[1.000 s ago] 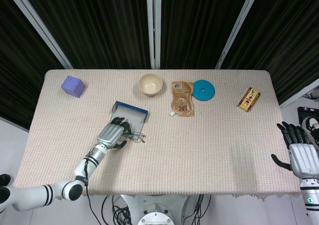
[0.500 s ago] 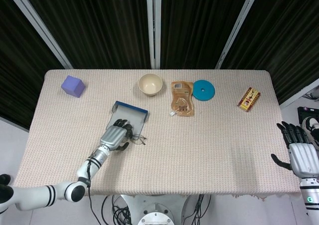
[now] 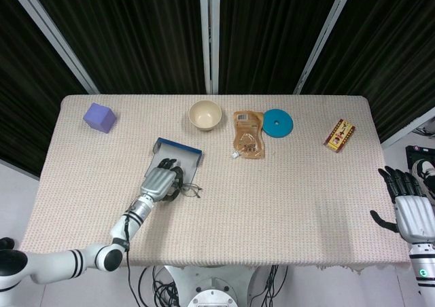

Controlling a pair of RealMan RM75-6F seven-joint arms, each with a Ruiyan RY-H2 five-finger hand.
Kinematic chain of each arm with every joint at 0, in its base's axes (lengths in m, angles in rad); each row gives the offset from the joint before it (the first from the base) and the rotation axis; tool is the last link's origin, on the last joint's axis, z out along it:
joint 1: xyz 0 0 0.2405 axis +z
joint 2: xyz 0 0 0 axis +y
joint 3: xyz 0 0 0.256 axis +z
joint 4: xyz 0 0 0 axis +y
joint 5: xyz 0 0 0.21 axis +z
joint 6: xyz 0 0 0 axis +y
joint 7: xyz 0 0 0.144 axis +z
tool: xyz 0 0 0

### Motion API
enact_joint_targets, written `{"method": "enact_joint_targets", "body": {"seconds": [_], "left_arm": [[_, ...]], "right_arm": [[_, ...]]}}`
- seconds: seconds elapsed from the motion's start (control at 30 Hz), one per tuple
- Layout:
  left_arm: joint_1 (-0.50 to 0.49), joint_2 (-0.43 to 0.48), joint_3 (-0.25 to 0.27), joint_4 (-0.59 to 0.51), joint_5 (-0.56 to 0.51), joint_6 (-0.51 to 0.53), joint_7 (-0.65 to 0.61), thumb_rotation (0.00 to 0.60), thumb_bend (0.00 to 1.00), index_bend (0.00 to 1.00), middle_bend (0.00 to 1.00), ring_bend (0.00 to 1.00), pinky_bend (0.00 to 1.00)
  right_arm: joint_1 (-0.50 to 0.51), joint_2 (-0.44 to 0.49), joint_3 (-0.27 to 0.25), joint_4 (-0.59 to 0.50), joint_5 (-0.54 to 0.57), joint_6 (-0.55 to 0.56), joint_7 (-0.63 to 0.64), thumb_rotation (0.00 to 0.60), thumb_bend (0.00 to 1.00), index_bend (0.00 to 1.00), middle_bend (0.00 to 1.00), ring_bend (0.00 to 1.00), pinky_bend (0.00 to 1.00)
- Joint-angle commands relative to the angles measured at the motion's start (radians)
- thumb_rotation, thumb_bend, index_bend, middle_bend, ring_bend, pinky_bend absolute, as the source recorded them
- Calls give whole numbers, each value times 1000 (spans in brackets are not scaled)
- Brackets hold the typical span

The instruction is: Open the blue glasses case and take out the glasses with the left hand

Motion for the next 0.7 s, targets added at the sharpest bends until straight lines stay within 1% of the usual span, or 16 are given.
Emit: {"method": "enact_joint_targets", "body": {"seconds": [0.03, 0.3, 0.43, 0.53, 0.7], "left_arm": [[-1, -9, -1, 11, -1, 5, 0, 600, 418, 546, 229, 13, 0], [12, -26, -4, 28, 30, 39, -29, 600, 438, 654, 293, 51, 0], [40, -14, 0, 7, 70, 79, -75, 600, 482, 704, 329, 75, 0], [75, 20, 17, -40, 107, 121, -100, 600, 500, 715, 335, 80, 0], [152, 97, 58, -149, 163, 216, -121, 600, 499, 715, 332, 80, 1]], "right_arm": [[0, 0, 0, 1, 0, -1, 1, 600, 153, 15, 48, 0, 0], [4, 0, 2, 2, 0, -5, 2, 600, 152, 15, 48, 0, 0], [5, 1, 2, 2, -2, -4, 2, 600, 152, 15, 48, 0, 0], [6, 3, 3, -1, -3, -2, 1, 600, 152, 15, 48, 0, 0], [9, 4, 4, -5, -5, -4, -4, 600, 152, 15, 48, 0, 0]]}}
